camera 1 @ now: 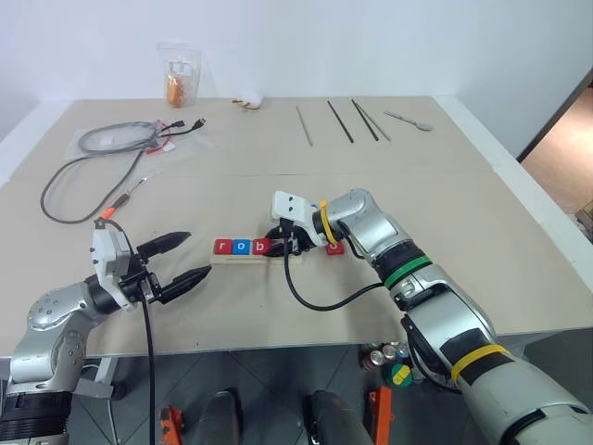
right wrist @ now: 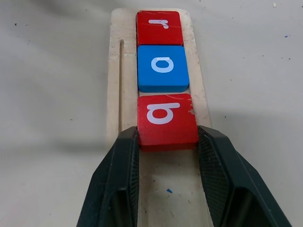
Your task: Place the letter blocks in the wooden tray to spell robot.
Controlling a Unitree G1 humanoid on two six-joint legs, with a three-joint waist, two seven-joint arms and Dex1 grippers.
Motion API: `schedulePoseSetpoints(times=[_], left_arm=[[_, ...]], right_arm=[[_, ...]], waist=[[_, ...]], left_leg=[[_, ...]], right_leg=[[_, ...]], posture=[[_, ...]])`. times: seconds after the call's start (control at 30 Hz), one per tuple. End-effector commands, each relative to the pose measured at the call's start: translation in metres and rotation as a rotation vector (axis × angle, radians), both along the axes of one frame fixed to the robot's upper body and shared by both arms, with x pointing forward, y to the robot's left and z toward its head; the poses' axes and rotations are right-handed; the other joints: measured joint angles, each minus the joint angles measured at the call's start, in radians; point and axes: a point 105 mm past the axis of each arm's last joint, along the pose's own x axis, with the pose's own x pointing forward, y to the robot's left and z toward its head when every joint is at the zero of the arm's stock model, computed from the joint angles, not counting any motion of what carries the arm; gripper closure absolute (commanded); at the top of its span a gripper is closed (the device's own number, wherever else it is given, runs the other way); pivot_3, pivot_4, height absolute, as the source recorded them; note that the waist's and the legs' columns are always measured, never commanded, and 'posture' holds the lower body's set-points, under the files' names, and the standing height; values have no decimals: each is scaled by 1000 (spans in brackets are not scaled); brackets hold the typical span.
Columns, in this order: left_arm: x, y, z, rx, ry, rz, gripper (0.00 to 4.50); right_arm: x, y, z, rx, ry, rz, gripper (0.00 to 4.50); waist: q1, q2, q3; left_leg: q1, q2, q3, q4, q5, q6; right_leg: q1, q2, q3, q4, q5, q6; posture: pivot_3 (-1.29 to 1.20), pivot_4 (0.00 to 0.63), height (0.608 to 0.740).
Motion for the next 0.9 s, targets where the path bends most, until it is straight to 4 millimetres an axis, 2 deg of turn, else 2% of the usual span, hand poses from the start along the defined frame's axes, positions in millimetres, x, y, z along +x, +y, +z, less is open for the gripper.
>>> schedulePoseSetpoints(times=[0.03,0.47,0.5,0.7,0.8,0.9], left_arm=[[-2,-3,9,-2,-34,-11,0],[-1,-4,9,6,-34,-17,0],[-1,-3,9,7,-35,-16,0],[0,-3,9,8,-40,-16,0],[1,-4,9,6,-39,-20,0],[1,-6,8,4,-35,-27,0]], right_arm=[[4,9,18,33,-41,11,3325],[4,9,20,31,-30,28,3325],[4,9,20,31,-29,30,2255],[2,9,23,49,-8,41,179],[5,8,28,59,-20,28,69],[14,3,46,105,-32,-11,69]], waist=[[0,0,0],[0,0,0],[0,0,0],[0,0,0],[0,0,0],[0,0,0]], left_leg=[[0,0,0,0,0,0],[-4,0,0,-1,0,0],[-5,0,0,-1,0,0],[-5,0,0,-1,0,0],[-5,0,0,-1,0,0],[-5,0,0,-1,0,0]], right_leg=[[0,0,0,0,0,0],[-5,0,0,1,0,-1],[-6,1,0,1,0,-1],[-6,1,0,1,0,0],[-6,1,0,1,0,0],[-6,1,0,1,0,0]], posture=[[0,150,740],[0,150,740],[0,150,740],[0,150,740],[0,150,740],[0,150,740]])
